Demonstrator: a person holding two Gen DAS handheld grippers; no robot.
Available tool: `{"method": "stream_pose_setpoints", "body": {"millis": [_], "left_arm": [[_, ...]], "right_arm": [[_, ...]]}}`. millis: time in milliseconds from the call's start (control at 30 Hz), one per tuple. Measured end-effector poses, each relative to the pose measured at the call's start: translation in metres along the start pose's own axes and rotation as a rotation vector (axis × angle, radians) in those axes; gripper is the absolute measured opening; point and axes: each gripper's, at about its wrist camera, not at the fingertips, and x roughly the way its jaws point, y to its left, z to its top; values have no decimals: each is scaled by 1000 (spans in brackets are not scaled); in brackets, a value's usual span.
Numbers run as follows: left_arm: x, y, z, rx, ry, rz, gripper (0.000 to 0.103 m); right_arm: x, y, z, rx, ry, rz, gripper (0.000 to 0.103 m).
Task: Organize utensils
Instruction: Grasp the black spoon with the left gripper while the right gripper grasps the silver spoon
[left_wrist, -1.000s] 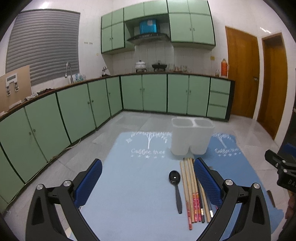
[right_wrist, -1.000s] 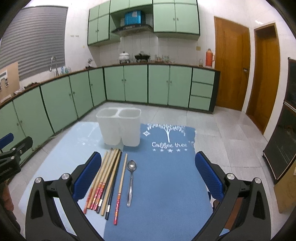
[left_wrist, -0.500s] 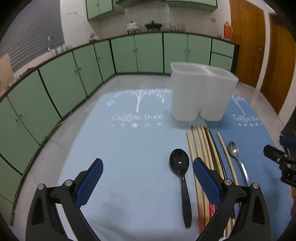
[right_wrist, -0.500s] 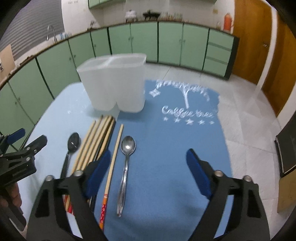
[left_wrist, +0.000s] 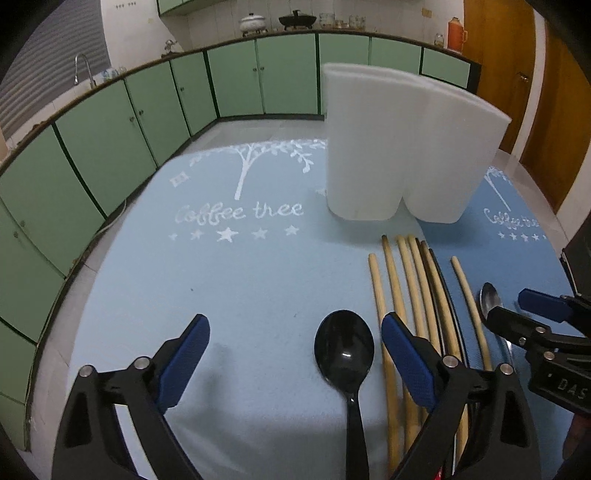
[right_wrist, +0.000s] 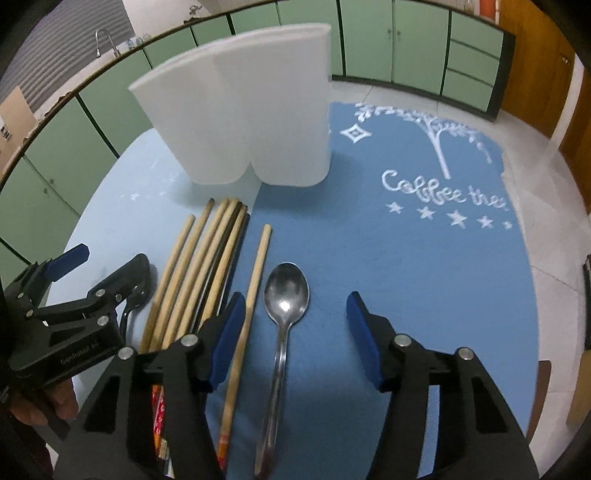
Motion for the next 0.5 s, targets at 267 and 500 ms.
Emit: {"method": "stream_pose_setpoints", "body": {"millis": [267,500], "left_arm": [[16,-3,-4,1,37,-18,90],[20,0,-7,-17,40,-49,88]], "right_arm": [[9,2,5,-11,-4,-27,46],[9,6,1,-59,-3,-102,35]]}}
